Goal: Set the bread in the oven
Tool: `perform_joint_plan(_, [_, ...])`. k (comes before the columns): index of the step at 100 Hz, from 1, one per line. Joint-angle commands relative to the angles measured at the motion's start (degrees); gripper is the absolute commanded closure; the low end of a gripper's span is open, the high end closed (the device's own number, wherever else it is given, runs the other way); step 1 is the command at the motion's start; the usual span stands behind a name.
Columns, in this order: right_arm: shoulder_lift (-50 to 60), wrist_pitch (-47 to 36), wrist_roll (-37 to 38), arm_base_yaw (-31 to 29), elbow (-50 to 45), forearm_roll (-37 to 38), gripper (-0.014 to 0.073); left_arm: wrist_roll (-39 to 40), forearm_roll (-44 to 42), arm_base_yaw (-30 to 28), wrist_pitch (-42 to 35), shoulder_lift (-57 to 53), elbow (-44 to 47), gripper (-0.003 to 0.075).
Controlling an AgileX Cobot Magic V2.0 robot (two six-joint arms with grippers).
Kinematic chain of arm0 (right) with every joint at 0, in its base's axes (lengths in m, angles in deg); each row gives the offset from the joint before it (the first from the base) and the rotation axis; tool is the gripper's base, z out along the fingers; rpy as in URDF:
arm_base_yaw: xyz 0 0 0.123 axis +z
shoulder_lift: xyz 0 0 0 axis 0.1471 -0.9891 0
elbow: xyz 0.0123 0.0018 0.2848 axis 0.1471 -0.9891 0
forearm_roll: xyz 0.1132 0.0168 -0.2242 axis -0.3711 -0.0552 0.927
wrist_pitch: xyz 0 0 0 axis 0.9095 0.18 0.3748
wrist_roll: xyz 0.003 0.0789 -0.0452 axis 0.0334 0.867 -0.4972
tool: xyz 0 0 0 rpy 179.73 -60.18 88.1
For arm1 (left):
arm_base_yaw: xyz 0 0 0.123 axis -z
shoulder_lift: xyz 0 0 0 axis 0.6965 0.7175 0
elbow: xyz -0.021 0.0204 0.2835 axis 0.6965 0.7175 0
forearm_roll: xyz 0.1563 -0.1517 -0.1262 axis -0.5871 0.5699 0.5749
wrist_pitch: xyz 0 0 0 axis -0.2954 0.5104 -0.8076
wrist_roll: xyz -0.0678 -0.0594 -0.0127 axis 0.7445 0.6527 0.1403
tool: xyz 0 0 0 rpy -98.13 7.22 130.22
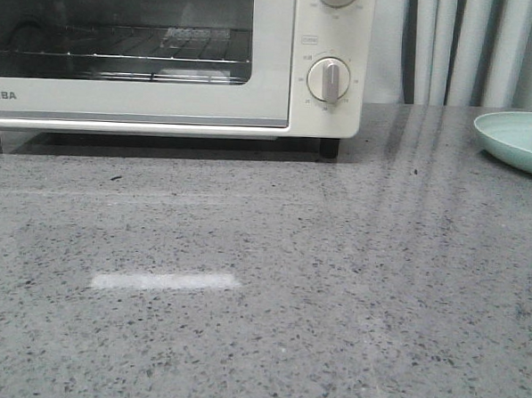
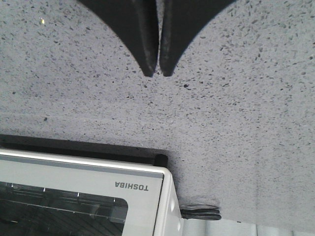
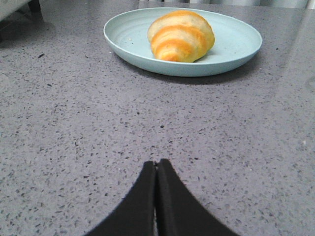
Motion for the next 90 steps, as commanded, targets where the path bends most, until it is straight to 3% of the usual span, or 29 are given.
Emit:
perform_joint_plan(1, [1.25,-1.69,-0.12,-0.08,-0.77,0.0,0.0652,0.45,0.94,-0.14,-4.02,0.19,1.4,0.0741])
perform_joint_plan(76, [1.25,-1.57,-0.12,-0.08,-0.77,0.27,0.0652,0.45,0.94,-0.14,-4.02,0.19,1.4,0.0741])
perform_joint_plan(90, [1.25,-3.81,-0.12,-0.08,-0.77,0.27,0.0652,0.34,-6.68,-0.14,-4.02,0.19,1.4,0.0741])
